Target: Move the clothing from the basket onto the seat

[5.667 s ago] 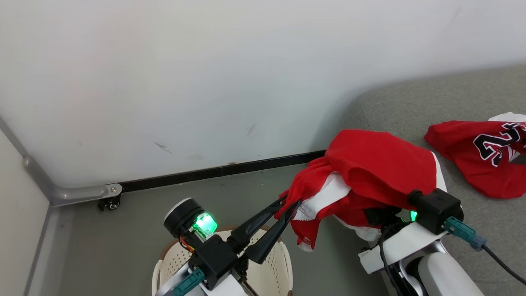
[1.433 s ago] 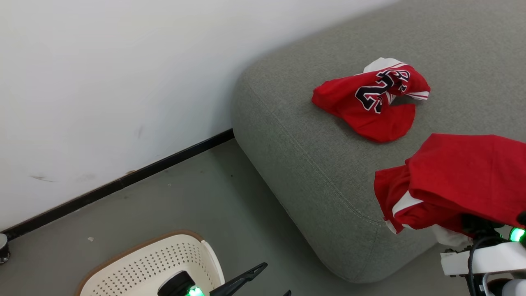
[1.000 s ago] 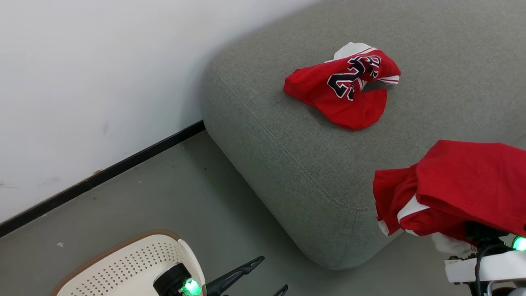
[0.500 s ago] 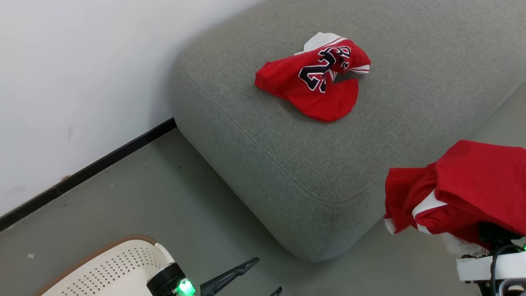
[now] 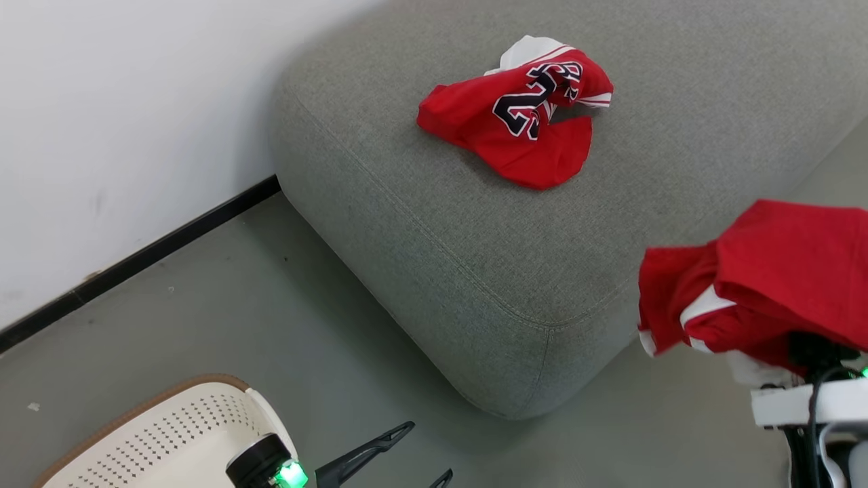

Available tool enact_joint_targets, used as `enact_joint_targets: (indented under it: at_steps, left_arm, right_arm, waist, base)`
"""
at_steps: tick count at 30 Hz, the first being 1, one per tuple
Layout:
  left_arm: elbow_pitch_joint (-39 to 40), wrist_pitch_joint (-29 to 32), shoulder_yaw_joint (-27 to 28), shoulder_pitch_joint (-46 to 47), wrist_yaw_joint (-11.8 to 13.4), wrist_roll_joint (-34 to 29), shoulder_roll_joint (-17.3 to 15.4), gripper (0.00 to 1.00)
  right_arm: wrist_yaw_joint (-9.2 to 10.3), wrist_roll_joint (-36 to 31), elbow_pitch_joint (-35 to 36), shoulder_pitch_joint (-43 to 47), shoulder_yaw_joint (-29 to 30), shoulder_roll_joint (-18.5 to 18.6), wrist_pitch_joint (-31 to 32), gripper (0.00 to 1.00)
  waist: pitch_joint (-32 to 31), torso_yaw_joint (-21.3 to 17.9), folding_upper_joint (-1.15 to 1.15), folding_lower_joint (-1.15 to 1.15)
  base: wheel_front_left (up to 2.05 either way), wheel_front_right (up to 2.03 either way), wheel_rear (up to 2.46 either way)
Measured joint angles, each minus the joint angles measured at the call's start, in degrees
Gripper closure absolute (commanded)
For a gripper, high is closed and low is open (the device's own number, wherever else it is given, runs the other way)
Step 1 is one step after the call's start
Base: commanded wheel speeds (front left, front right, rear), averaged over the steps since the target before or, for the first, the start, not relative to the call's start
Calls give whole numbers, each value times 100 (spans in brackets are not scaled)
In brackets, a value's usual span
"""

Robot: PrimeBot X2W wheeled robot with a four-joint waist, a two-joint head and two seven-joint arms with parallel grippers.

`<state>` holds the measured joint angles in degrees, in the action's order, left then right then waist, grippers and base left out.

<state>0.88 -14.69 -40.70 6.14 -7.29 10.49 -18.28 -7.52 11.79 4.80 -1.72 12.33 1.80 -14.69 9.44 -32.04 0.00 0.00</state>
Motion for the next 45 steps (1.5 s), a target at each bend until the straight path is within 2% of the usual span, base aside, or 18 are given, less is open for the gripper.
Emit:
enact_joint_targets:
  at_steps: [10, 16, 37, 45]
  left_arm:
    - [237, 0, 104, -220, 0, -70, -293, 0]
    - [403, 0, 171, -328, 0, -133, -465, 0]
    - [1360, 0, 506, -677, 0, -354, -1020, 0]
    - [1622, 0, 699, -806, 0, -356, -1271, 0]
  right_arm:
    - [0, -175, -204, -810, -277, 4, 0, 100]
    - [1, 489, -595, -1362, -261, 9, 78, 100]
    - [1, 219, -1430, -3912, -102, 42, 670, 100]
    - [1, -302, -1859, -4756, -23, 51, 900, 100]
  waist:
    - [300, 4, 0, 0]
    - [522, 5, 0, 0]
    - [1379, 214, 0, 0]
    - [1707, 378, 0, 0]
  base:
    - [0, 0, 0]
    - [0, 0, 0]
    - [0, 0, 0]
    - [0, 0, 0]
